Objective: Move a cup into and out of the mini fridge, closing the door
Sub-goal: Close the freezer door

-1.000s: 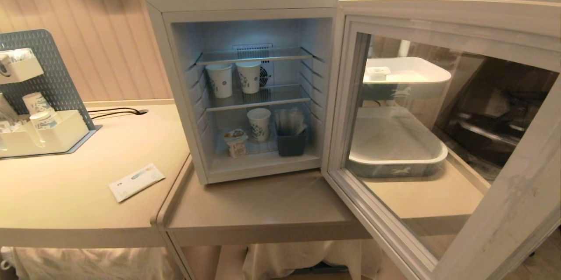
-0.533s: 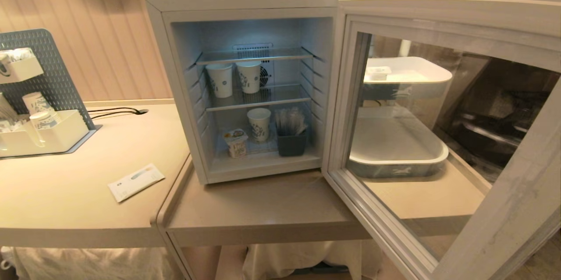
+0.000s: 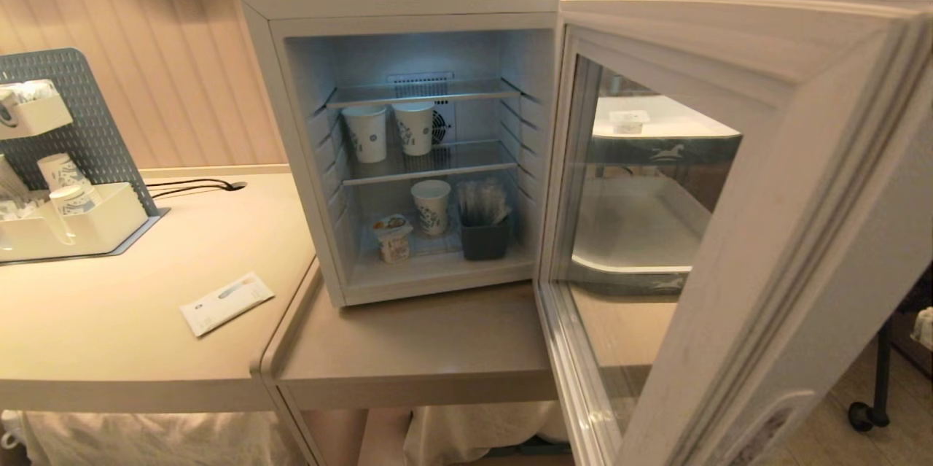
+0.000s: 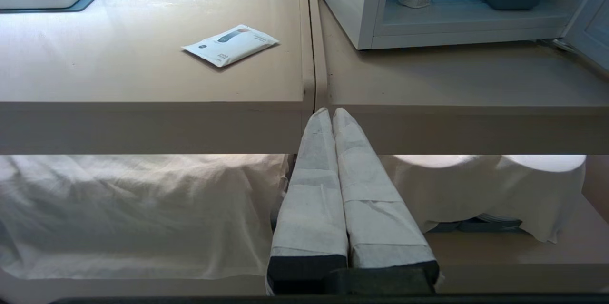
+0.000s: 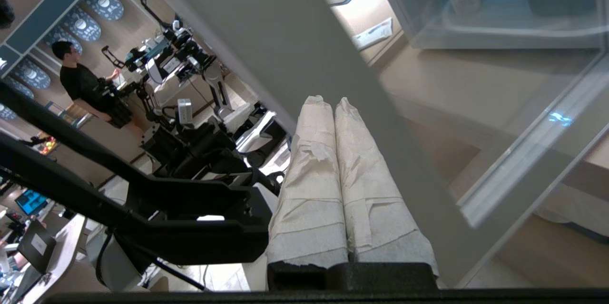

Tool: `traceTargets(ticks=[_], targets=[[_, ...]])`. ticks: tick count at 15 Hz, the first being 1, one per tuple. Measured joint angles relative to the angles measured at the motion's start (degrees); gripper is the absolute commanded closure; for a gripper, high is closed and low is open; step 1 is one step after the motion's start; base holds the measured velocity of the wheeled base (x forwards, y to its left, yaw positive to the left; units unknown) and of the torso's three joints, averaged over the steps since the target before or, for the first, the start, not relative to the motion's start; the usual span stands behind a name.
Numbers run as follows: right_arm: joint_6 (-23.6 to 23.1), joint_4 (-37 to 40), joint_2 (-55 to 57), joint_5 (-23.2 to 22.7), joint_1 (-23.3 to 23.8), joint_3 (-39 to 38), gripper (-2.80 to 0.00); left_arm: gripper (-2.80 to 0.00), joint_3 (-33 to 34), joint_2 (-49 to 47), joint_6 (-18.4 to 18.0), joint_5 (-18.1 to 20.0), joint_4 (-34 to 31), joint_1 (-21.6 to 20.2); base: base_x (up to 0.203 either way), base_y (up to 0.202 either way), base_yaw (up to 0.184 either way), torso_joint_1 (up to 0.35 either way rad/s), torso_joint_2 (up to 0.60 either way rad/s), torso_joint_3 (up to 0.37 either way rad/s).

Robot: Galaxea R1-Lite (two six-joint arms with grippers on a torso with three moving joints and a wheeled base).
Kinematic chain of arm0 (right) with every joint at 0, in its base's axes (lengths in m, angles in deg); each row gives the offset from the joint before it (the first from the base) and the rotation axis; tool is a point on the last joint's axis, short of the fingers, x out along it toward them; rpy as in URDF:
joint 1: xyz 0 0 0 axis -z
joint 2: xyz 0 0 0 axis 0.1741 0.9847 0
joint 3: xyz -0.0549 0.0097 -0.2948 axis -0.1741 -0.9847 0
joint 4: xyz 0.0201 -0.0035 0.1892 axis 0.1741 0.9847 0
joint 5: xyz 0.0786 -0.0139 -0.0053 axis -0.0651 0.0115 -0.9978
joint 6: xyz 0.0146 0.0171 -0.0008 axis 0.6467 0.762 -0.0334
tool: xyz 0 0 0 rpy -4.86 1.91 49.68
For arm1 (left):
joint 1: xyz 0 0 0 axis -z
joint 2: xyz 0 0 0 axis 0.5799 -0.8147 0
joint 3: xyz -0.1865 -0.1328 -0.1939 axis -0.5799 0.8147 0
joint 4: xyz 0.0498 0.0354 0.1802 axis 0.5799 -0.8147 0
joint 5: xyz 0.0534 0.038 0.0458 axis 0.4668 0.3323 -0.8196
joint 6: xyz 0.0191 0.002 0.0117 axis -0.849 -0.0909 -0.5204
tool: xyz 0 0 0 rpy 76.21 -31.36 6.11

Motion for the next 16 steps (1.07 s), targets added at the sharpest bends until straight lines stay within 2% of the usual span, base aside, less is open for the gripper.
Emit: traceTargets(ticks=[4, 6, 9, 11, 13, 16], targets=[[-0.2, -6.0, 10.1, 1.6, -2.9, 4.4, 0.00, 0.00, 0.0, 0.0, 0.0, 0.0, 0.0, 0.0, 0.000, 0.000, 0.000, 0.000, 0.00, 0.000], [-0.5, -9.3, 18.0, 6.8, -8.1, 9.1, 0.00, 0.00, 0.0, 0.0, 0.0, 0.0, 0.0, 0.0, 0.000, 0.000, 0.000, 0.000, 0.00, 0.000], [-1.9, -11.1, 31.0, 18.7, -17.5, 18.4, 0.00, 0.00, 0.0, 0.0, 0.0, 0.0, 0.0, 0.0, 0.000, 0.000, 0.000, 0.000, 0.00, 0.000], [-3.5, -11.3, 38.7, 24.7, -22.2, 24.9, 0.00, 0.00, 0.0, 0.0, 0.0, 0.0, 0.0, 0.1, 0.000, 0.000, 0.000, 0.000, 0.00, 0.000], [-4.5, -11.0, 45.1, 29.1, -26.0, 31.2, 0.00, 0.00, 0.0, 0.0, 0.0, 0.0, 0.0, 0.0, 0.000, 0.000, 0.000, 0.000, 0.00, 0.000], [-7.0, -7.2, 52.3, 31.8, -29.4, 40.2, 0.00, 0.00, 0.0, 0.0, 0.0, 0.0, 0.0, 0.0, 0.000, 0.000, 0.000, 0.000, 0.00, 0.000]])
